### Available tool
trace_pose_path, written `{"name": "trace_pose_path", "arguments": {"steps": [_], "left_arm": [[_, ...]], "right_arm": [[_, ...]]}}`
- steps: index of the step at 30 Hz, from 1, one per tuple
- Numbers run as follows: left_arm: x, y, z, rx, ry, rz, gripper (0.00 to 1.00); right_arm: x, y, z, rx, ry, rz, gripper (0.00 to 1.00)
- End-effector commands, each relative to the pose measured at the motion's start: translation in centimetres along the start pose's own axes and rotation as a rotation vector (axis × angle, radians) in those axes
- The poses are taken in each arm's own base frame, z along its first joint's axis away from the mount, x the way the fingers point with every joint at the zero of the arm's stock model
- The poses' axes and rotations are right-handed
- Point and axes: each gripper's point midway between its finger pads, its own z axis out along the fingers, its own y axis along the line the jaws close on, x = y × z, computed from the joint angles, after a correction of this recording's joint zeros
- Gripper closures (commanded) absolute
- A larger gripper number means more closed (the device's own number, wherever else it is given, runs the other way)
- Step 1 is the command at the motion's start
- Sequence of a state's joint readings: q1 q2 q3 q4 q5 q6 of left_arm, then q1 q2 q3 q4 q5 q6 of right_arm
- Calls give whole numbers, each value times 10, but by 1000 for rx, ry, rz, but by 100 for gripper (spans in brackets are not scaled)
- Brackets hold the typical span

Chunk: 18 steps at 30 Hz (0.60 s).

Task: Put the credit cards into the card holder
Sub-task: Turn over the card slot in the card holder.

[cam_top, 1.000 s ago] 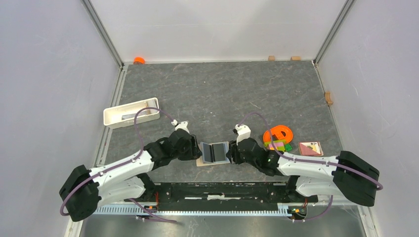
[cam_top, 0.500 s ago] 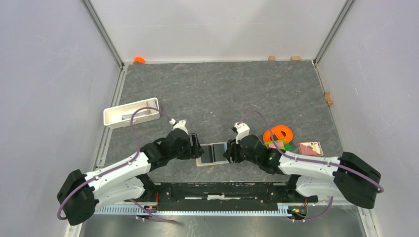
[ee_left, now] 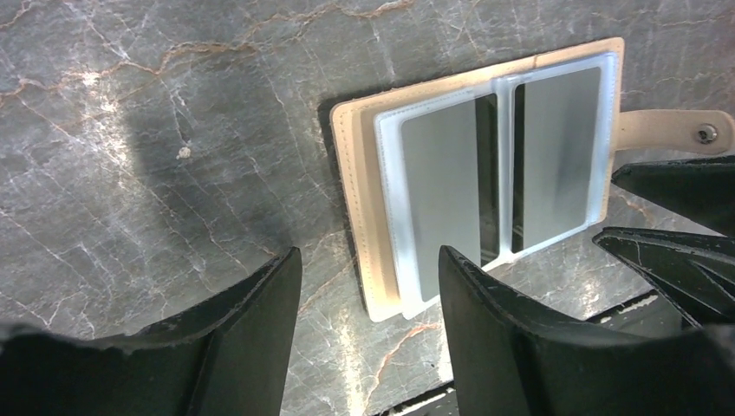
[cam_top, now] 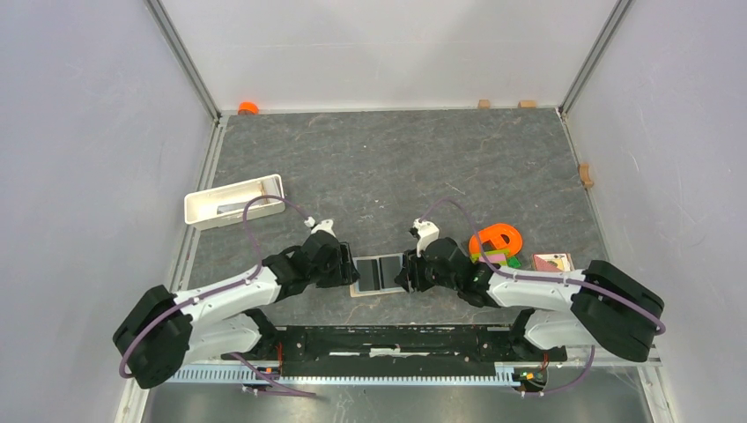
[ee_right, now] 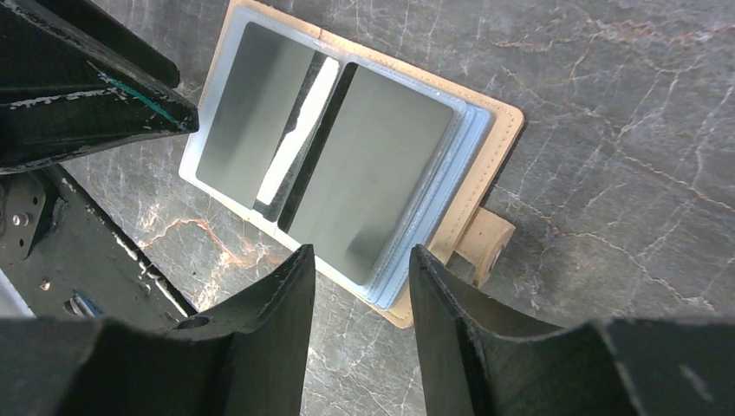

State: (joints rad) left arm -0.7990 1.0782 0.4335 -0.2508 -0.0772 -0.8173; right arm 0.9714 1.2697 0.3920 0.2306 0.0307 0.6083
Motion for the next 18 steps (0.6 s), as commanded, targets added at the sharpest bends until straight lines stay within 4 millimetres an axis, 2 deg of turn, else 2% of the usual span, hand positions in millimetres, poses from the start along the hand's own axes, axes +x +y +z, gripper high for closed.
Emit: {"name": "trace_pose_path", "arguments": {"steps": [1, 11, 14, 18], "left_arm": [[-4, -3, 7, 22, -22, -21, 36], [5, 10, 20, -9, 5, -23, 49], [11, 14, 24, -18, 26, -21, 54], [17, 19, 27, -27, 40, -25, 62]], "right_arm": [[-1, 11, 3, -70, -9, 28, 52], [15, 3, 12, -67, 38, 79, 56], [16, 9, 13, -108, 34, 115, 56], [11, 26, 13, -205, 13, 151, 57]]}}
